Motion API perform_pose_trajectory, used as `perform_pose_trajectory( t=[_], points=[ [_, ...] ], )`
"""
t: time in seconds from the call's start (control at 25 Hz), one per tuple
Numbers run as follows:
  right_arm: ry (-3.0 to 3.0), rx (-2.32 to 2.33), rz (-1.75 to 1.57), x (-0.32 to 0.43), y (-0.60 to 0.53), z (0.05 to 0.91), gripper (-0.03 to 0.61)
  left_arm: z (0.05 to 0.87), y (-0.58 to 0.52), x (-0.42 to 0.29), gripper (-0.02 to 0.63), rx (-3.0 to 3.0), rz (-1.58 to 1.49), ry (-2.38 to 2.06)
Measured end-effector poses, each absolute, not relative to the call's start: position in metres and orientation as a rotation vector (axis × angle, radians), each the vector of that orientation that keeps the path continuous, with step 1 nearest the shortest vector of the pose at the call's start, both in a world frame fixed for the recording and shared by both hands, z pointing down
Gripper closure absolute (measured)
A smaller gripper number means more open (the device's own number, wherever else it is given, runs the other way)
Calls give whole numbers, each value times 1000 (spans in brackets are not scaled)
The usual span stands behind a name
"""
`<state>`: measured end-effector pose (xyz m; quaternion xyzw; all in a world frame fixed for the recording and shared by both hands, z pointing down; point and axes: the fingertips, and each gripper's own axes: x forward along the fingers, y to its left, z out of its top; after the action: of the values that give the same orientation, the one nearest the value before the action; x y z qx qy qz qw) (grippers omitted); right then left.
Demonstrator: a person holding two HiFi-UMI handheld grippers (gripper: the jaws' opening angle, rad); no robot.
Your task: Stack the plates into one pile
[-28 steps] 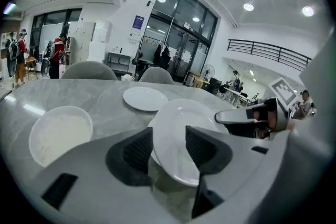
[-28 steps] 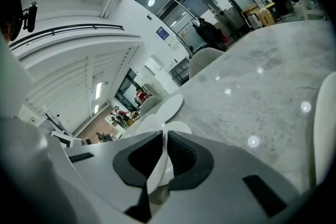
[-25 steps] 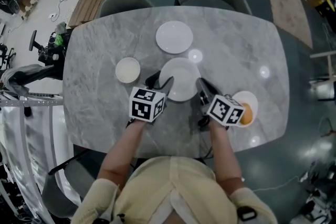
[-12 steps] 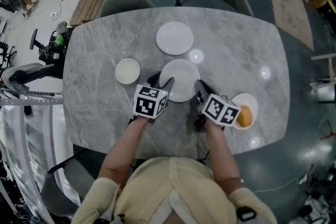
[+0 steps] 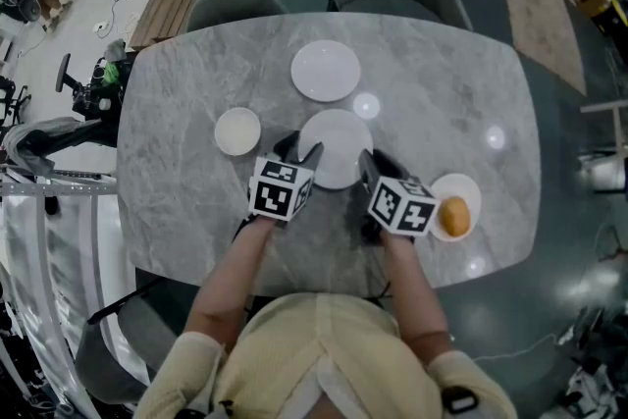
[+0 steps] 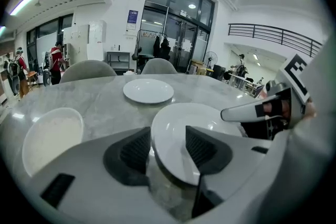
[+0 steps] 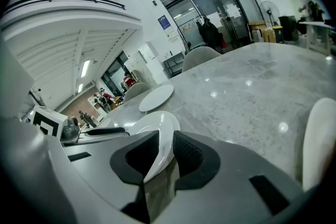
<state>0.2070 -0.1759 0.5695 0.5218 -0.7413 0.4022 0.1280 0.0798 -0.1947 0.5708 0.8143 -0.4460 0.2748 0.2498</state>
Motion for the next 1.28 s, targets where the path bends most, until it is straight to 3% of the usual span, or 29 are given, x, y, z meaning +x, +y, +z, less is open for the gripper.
perform_pose_trajectory(
  t=[0.2,0.64,1.28],
  points=[
    [-2160,1539,1015,211,-176,560,486,556,-192,71,418,2226,696,-1259],
    [-2263,1519,920,199,-173,519,486,501,-171,51,419,2254,456,-1252],
    [-2329,1494,686,175,-221,433,482,442,-190,32,419,2360,402,-1225]
  ],
)
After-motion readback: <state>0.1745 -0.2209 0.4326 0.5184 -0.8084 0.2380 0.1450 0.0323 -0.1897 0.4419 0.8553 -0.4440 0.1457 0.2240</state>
